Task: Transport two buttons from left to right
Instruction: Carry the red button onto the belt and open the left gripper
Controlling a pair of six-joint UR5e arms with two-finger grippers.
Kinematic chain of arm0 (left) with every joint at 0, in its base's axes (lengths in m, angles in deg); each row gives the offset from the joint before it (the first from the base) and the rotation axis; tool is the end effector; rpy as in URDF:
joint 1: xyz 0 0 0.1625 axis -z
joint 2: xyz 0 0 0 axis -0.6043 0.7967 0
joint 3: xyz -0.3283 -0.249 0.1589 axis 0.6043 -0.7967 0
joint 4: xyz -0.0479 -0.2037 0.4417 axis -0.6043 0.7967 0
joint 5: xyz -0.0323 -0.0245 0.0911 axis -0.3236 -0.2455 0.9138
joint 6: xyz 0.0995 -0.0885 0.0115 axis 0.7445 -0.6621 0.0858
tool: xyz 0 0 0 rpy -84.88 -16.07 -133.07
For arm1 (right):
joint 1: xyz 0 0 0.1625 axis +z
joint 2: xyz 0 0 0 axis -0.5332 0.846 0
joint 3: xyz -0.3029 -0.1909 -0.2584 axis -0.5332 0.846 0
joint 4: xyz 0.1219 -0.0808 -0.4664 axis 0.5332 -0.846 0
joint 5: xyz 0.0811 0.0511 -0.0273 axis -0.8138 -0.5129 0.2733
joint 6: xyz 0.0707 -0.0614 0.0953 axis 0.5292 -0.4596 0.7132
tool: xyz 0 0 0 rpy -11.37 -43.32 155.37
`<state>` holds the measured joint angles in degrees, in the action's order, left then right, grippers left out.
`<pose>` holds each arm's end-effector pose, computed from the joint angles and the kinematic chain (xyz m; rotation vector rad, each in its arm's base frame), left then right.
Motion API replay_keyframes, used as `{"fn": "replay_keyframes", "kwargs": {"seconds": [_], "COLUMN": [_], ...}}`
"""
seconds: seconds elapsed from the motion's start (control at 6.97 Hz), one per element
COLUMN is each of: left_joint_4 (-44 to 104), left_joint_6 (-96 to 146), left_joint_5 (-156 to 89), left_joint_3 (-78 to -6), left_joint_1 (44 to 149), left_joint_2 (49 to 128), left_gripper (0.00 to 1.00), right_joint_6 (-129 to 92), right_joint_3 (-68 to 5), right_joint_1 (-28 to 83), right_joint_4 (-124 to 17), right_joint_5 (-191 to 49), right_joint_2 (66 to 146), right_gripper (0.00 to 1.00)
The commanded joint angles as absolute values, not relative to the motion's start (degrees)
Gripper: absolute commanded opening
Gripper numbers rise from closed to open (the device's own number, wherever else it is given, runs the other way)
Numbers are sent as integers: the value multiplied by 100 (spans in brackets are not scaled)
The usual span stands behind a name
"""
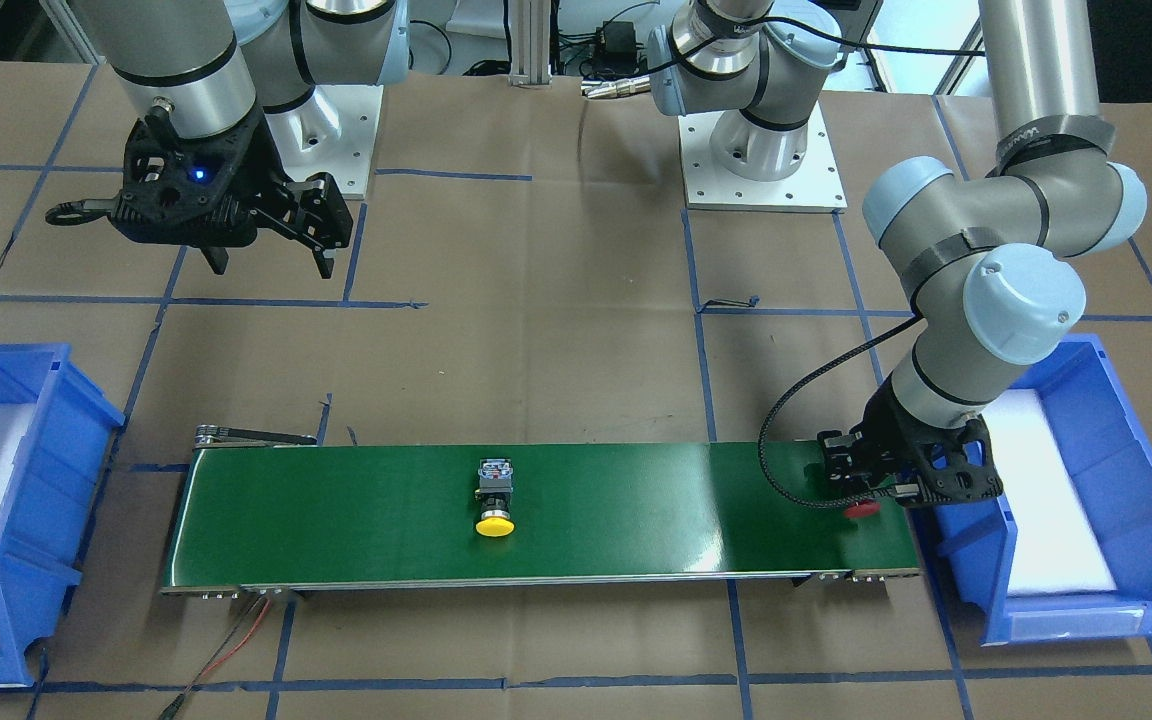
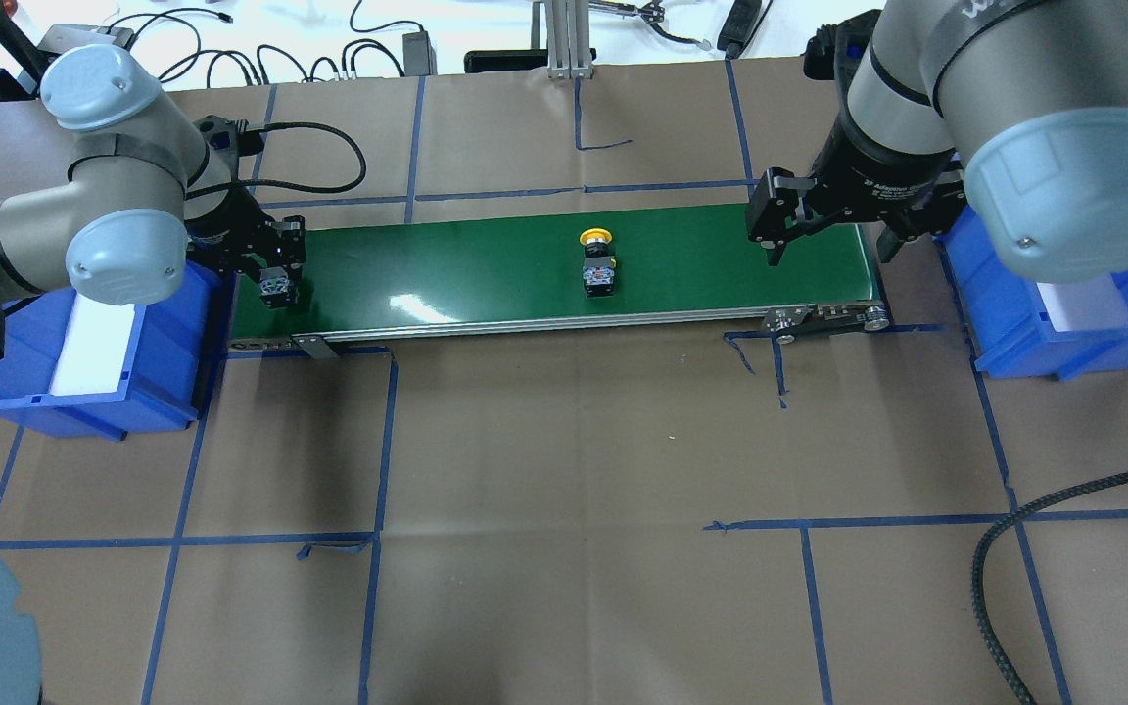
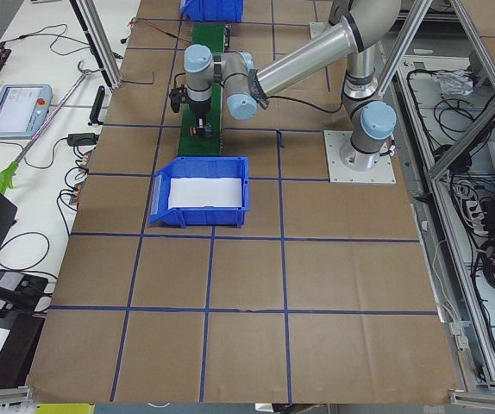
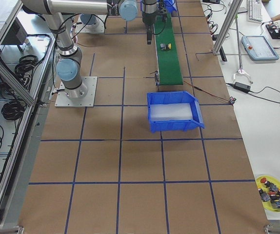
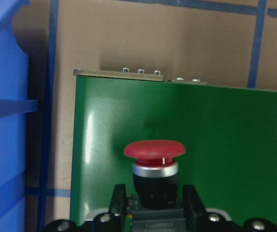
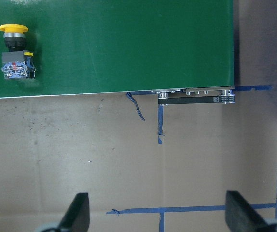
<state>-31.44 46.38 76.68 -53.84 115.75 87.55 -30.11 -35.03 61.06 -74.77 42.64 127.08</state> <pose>-0.0041 -0.6657 0.2102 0.1263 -3.1287 0.1132 0.1643 -0.5558 0.4319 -0.0378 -3.1351 0.0743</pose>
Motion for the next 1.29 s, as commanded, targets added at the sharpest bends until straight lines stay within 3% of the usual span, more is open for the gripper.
{"fn": "replay_keyframes", "kwargs": {"seconds": [0.0, 0.14, 0.29, 0.72, 1.15], "left_joint_4": [-3256, -3265, -3265, -3082, -1443], "left_joint_6": [4691, 4682, 4612, 4612, 4594], "left_joint_5": [7666, 7675, 7640, 7640, 7648], "left_joint_3": [-5459, -5433, -5346, -5048, -4318], "left_joint_1": [11575, 11575, 11575, 11619, 11742], "left_joint_2": [8798, 8885, 8982, 8773, 8317], "left_gripper": [17, 44, 95, 100, 100], "right_joint_6": [-3010, -3001, -3010, -3001, -3010], "right_joint_3": [-3525, -3508, -3508, -3473, -3429], "right_joint_1": [6103, 6103, 6103, 6103, 6103], "right_joint_4": [-7734, -7813, -7953, -8279, -8726], "right_joint_5": [4250, 4250, 4250, 4241, 4232], "right_joint_2": [12574, 12504, 12381, 12082, 11731], "right_gripper": [100, 100, 100, 100, 100]}}
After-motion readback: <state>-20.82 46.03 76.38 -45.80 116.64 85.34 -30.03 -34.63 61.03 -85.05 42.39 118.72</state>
